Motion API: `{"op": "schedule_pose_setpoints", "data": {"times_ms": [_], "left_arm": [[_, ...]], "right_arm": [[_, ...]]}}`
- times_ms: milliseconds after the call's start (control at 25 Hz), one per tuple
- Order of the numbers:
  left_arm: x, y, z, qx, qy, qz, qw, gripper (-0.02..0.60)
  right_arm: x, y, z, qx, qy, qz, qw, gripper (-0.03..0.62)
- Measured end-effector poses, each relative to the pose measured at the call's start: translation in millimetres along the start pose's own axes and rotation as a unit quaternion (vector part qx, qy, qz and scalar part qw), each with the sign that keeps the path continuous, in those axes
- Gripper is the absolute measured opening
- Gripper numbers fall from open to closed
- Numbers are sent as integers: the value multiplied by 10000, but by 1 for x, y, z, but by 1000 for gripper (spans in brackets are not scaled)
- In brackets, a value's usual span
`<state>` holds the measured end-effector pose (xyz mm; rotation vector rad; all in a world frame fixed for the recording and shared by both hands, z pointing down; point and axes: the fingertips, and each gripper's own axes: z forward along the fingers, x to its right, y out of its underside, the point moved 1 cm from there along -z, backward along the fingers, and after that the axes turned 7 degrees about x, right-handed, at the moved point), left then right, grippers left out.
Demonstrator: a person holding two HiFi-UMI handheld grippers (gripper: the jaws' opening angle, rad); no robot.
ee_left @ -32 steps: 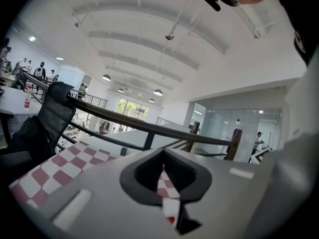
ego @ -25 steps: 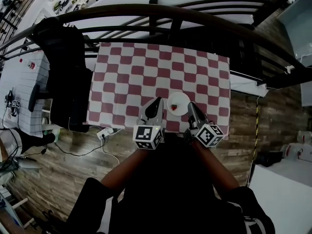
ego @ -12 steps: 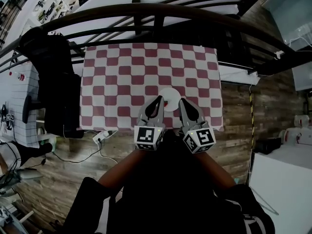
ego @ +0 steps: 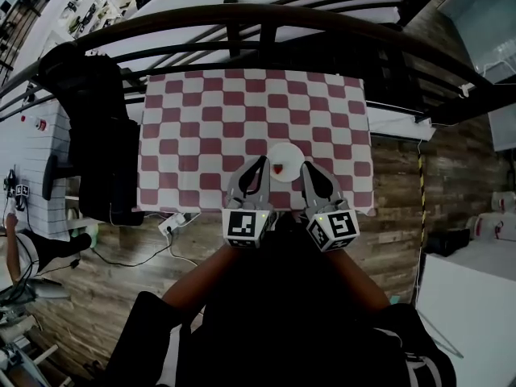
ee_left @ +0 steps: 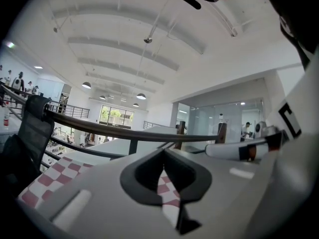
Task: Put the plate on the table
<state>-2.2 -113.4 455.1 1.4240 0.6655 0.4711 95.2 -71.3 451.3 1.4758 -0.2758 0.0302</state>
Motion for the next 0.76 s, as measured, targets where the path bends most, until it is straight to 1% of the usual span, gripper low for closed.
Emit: {"op": "schedule_pose_setpoints", "data": {"times_ms": [160,440,600,760], "left_arm": [[-3,-1,-1,11,-3,31,10000,9],[-6,1,-4,30,47,0,10000,9],[-7,3,-2,-4,68,-18,10000,9],[-10,6,4,-75,-12,-111,9999,9]], "right_arm": [[1,-2,1,19,66,30,10000,-3],[-1,-5,3,98,112,-99,9998,-3],[7,-5,1,82,215,-126,9997,-3],[18,-4,1,70,325,-90,9994,-3]]}}
